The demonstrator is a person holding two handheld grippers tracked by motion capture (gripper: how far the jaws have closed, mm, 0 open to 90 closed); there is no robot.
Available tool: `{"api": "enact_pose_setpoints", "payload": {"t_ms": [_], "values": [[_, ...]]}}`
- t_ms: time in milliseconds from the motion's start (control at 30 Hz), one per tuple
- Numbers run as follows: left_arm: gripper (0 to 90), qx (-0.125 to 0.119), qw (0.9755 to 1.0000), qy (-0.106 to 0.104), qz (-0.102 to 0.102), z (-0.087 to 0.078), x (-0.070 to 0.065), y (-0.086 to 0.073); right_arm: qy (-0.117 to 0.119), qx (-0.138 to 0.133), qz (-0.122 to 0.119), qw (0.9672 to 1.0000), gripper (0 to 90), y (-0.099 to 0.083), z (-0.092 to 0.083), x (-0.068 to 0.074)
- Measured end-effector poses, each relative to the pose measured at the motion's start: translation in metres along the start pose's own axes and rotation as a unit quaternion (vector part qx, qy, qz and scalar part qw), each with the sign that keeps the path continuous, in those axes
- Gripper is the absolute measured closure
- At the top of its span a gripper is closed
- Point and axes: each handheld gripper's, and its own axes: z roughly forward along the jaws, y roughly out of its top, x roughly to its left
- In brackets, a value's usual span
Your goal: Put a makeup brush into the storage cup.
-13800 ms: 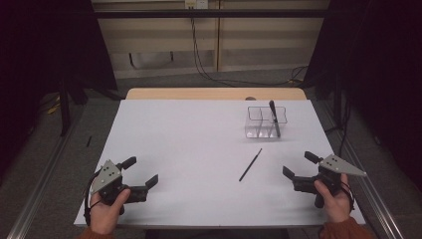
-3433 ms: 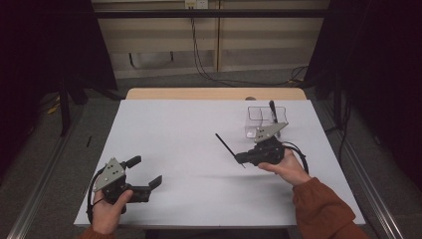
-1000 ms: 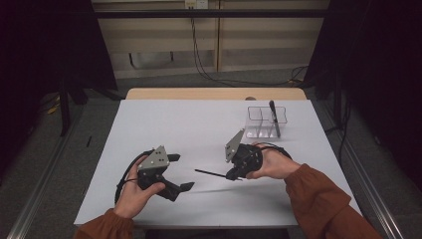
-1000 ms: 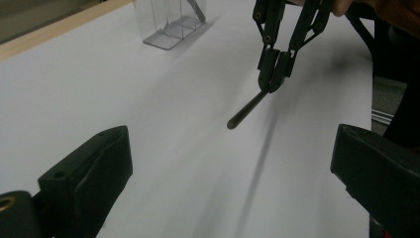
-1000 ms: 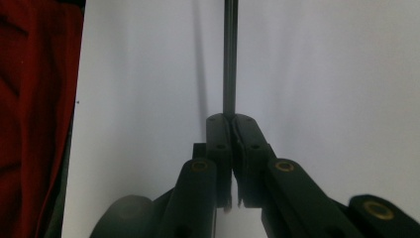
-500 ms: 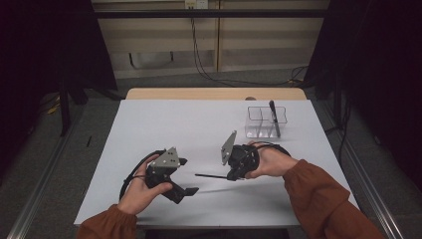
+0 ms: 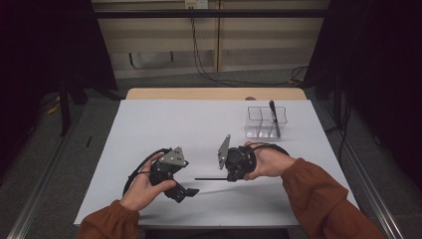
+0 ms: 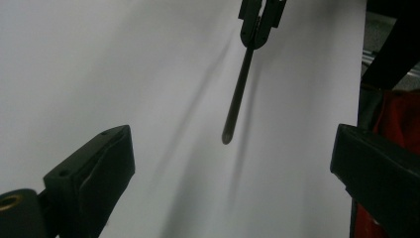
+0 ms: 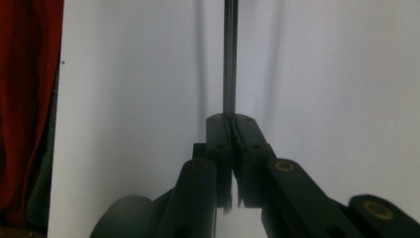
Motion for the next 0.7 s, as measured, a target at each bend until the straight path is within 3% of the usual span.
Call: {"api": "enact_pose_setpoints", "payload": {"t_ms": [233, 367, 700], "values": [[3.1, 0.024, 0.9996, -0.013, 0.009, 0.005, 0.003, 0.003, -0.004, 0.015, -0.013, 0.9998, 86.5, 0.004, 0.002, 0.002], [3.1, 0.052, 0.9983, -0.019, 0.019, 0.009, 0.003, 0.002, -0.004, 0.016, -0.020, 0.9997, 86.5, 0.006, 0.003, 0.003], [4.0, 0.088, 0.9950, -0.025, 0.042, 0.011, 0.004, 0.009, -0.004, 0.021, -0.021, 0.9996, 86.5, 0.009, 0.002, 0.001]]}}
